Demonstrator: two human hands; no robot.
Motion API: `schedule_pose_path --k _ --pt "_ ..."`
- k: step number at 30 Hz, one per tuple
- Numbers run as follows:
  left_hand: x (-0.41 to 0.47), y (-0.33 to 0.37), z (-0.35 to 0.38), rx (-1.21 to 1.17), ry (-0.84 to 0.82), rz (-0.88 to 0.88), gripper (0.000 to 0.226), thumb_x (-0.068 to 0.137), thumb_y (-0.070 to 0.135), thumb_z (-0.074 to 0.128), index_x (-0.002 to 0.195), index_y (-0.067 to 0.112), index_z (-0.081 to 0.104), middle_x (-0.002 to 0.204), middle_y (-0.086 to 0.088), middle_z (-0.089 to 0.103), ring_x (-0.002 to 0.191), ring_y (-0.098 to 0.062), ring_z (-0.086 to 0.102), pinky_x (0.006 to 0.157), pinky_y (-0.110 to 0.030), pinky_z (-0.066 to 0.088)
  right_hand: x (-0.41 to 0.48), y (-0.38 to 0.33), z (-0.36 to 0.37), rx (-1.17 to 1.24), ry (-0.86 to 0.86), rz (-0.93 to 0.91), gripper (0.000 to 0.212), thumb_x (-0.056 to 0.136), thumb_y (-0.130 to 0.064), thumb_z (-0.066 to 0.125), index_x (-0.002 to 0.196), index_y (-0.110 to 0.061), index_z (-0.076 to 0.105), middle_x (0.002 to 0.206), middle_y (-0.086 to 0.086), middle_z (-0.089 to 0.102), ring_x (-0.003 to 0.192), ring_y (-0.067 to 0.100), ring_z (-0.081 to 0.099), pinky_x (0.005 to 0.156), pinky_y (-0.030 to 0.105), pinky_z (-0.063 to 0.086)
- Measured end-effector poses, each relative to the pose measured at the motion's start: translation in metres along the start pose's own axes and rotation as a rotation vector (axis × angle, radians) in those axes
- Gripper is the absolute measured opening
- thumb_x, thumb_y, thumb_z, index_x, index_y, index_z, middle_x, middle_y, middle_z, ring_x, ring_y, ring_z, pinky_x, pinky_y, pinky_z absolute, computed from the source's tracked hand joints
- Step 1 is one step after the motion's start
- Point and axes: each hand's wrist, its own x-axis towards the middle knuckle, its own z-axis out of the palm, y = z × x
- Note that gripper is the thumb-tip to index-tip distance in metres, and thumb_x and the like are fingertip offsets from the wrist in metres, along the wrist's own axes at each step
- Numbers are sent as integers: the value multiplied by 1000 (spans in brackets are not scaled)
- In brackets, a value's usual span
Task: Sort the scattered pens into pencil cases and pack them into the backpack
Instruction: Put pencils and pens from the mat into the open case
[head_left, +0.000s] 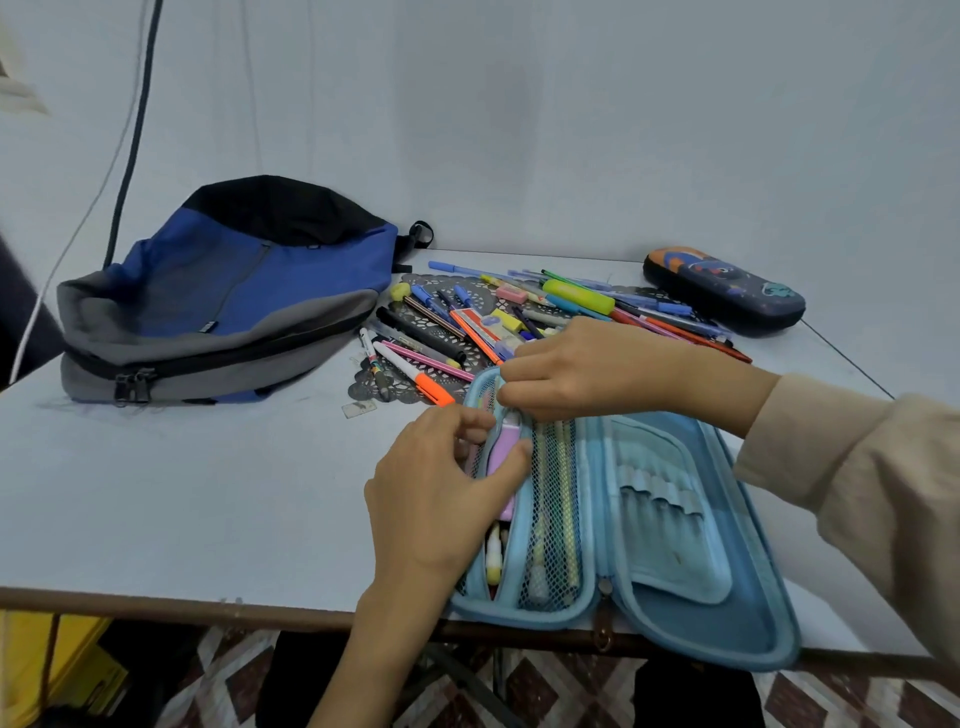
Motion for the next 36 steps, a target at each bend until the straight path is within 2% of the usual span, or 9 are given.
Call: schedule_pose_path --k 2,6,13,19,24,27,30,33,36 --pt "-1 -3 2 -49 5 -8 30 68 63 64 87 39 64 87 24 63 83 5 57 70 -28 49 3 3 -1 -16 -21 -66 7 90 -3 56 86 -8 57 76 6 53 65 23 51 39 33 41" --pt "-3 -3 2 -61 -11 -1 30 66 61 62 85 38 62 90 25 62 85 3 56 69 -29 48 12 7 -4 -33 -36 -151 12 81 2 63 84 -8 57 75 8 54 63 25 51 38 34 42" --pt "-3 -2 3 -27 4 3 22 73 54 70 83 36 62 85 21 59 83 -1 55 62 -27 43 12 7 -4 -167 -39 -256 18 87 -2 38 91 -7 54 77 6 56 64 21 55 49 26 18" --pt "-2 3 1 21 -21 -17 23 75 54 67 86 38 55 82 20 55 80 -3 51 59 -23 37 14 -2 -6 -108 -2 -267 29 85 -1 60 104 -10 40 85 8 53 65 21 53 44 25 22" --pt "-3 -1 3 2 -38 29 29 72 57 61 93 39 52 88 20 55 85 -3 51 62 -25 39 7 -15 -3 -60 10 -209 19 90 0 51 101 -11 42 104 4 34 71 21 52 37 29 35" --pt "2 -12 1 -274 -144 -27 29 69 55 66 92 37 62 80 21 56 77 -2 51 64 -21 37 5 -19 -3 8 29 -117 24 83 -2 67 101 -9 51 99 3 44 78 16 43 41 25 25" --pt "7 -25 -7 -577 -304 -90 37 65 33 71 102 39 69 82 25 59 87 -14 56 80 -29 46 2 -22 -4 44 -9 -45 15 80 -4 71 93 -8 65 87 5 57 77 16 44 44 24 21" --pt "7 -25 -9 -619 -376 -76 50 65 16 72 109 39 67 85 28 58 93 -19 53 89 -40 50 0 -22 -4 7 17 -54 10 87 -2 60 95 -7 62 97 3 44 79 16 40 44 24 21" --pt "7 -26 -8 -665 -363 -94 57 64 14 74 113 41 64 98 14 62 99 -31 52 94 -52 50 1 -21 -4 -30 23 -126 10 92 -1 45 99 -8 48 94 5 39 81 16 34 37 27 31"
